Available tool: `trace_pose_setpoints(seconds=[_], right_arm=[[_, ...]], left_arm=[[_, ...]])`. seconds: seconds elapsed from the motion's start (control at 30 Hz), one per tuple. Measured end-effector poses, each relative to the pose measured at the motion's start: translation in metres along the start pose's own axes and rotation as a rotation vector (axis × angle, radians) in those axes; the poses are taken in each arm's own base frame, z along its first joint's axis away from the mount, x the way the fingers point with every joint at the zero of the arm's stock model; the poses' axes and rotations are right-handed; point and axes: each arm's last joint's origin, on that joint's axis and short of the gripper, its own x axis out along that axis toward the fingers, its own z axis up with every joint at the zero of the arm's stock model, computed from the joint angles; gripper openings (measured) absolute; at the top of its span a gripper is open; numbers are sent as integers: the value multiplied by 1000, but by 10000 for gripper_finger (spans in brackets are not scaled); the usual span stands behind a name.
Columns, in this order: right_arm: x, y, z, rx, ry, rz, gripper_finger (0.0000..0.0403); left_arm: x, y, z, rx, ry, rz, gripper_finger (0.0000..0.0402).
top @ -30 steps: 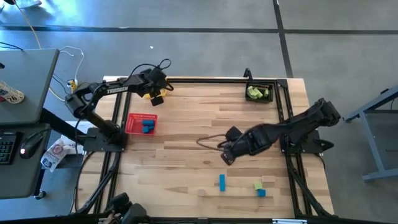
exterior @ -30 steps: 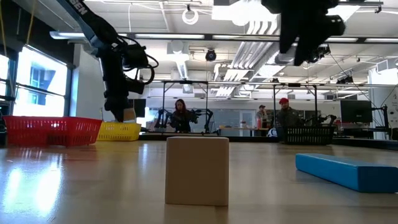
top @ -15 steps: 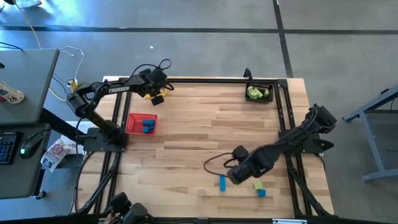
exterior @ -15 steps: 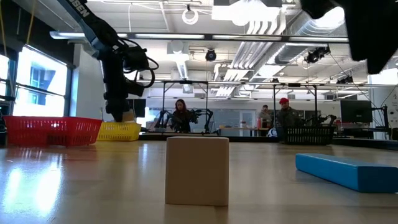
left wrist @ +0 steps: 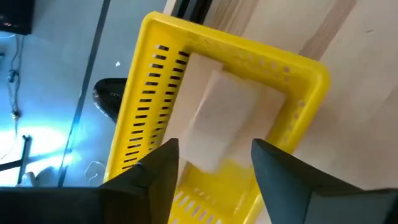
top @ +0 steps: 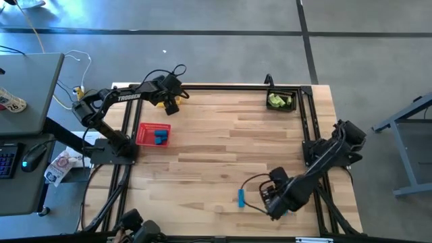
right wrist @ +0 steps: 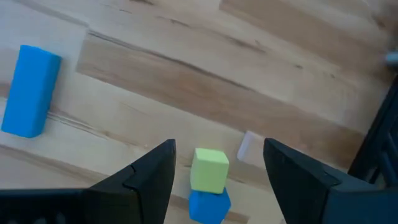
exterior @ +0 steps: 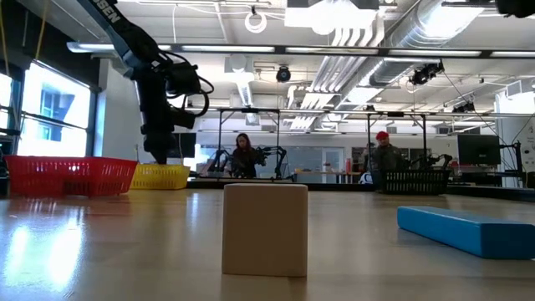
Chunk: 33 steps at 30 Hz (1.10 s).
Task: Sort & place blocks by color
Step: Put the green block into the black bin
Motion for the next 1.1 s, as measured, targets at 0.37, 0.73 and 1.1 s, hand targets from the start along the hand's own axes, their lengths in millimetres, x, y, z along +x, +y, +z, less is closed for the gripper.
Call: trace_pose_setpoints(seconds=[0.37, 0.73, 1.1], right_arm=[[-2, -10, -28, 160, -29, 47, 229], [15, 2, -44, 195, -6, 65, 229], [21, 2, -46, 176, 25, -9, 229]], left_arm=[[-7, 4, 5, -96, 29, 51, 217], [-53, -5, 37, -79, -33, -107, 218], [-88, -66, 53, 113, -191, -463, 218]])
